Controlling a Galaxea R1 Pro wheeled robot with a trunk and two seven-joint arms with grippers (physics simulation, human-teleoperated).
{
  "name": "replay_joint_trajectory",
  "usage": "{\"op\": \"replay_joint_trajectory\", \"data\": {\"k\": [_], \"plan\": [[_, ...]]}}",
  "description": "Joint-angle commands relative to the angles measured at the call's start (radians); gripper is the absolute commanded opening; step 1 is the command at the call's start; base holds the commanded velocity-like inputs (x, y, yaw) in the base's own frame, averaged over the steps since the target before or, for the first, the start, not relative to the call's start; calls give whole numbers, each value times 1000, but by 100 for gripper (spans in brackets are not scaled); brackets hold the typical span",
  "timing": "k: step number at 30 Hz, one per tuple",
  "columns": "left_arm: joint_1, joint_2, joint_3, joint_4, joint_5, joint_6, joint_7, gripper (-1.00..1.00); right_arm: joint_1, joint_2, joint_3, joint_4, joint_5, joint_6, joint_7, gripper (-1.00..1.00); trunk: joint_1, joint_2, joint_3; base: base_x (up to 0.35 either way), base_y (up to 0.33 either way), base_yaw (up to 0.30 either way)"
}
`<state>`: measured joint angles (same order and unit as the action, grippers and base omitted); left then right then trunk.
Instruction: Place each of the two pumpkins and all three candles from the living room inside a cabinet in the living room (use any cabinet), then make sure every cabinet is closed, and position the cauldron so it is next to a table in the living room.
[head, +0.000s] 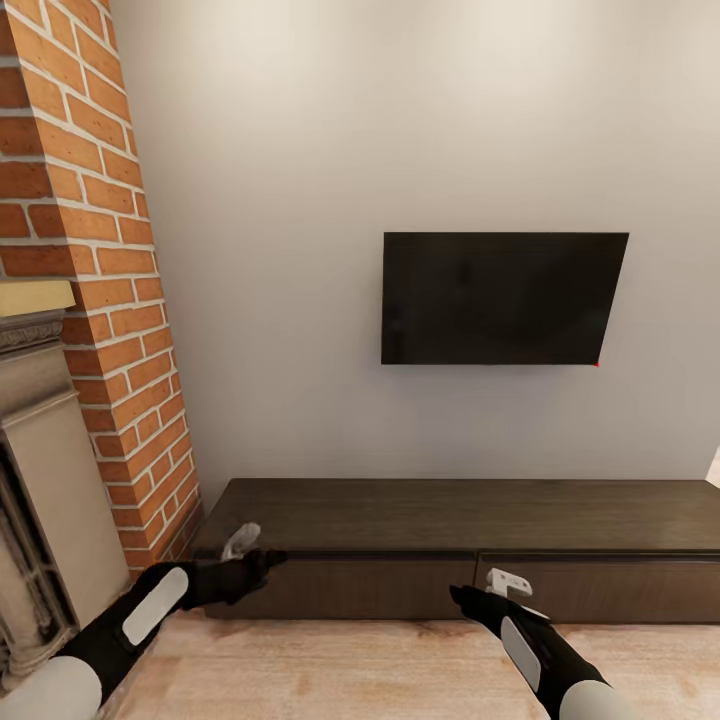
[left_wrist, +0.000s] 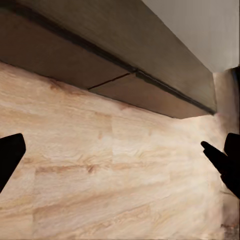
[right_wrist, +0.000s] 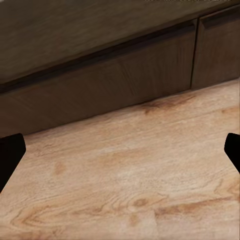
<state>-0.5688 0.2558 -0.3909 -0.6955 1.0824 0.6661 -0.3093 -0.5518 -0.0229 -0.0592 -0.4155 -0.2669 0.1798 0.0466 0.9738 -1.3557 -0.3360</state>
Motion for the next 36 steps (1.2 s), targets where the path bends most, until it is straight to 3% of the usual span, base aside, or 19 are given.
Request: {"op": "replay_joint_trajectory", "data": {"k": [1, 4, 10, 15, 20, 22, 24, 28, 33, 36], "plan": [[0, 4, 6, -49, 10, 21, -2, 100, 0, 0, -6, -2, -4, 6, 5, 100, 0, -1, -1, 0, 0, 0], [0, 5, 21, -101, 41, 75, -2, 100, 0, 1, -8, -2, -8, 6, 3, 100, 0, -1, -1, 0, 0, 0], [0, 2, 29, -123, 89, 99, -2, 100, 0, 2, -8, 0, -6, -2, -3, 100, 0, -1, -1, 0, 0, 0], [0, 2, 29, -131, 139, 132, -5, 100, 0, -1, -11, 39, -10, -103, -1, 100, 0, -1, -1, 0, 0, 0], [1, 5, 29, -183, 181, 189, -6, 100, 0, 0, -20, 108, -25, -139, 15, 100, 0, -1, -1, 0, 0, 0], [3, 6, 28, -214, 193, 207, -7, 100, 0, -1, -36, 119, -69, -139, 83, 100, 0, -1, -1, 0, 0, 0], [4, 6, 27, -242, 203, 215, -8, 100, 0, -1, -47, 126, -128, -136, 211, 100, 0, -1, -1, 0, 0, 0], [14, 7, 28, -278, 228, 242, -8, 100, 0, -2, -56, 129, -190, -119, 414, 100, 0, -1, -1, 0, 0, 0], [29, 9, 30, -297, 251, 292, -9, 100, 0, 4, -63, 130, -214, -76, 472, 100, 4, -8, -5, 0, 0, 0], [31, 9, 30, -309, 254, 297, -10, 100, 0, 5, -109, 126, -223, -73, 450, 100, 15, -29, -14, 0, 0, 0]]}}
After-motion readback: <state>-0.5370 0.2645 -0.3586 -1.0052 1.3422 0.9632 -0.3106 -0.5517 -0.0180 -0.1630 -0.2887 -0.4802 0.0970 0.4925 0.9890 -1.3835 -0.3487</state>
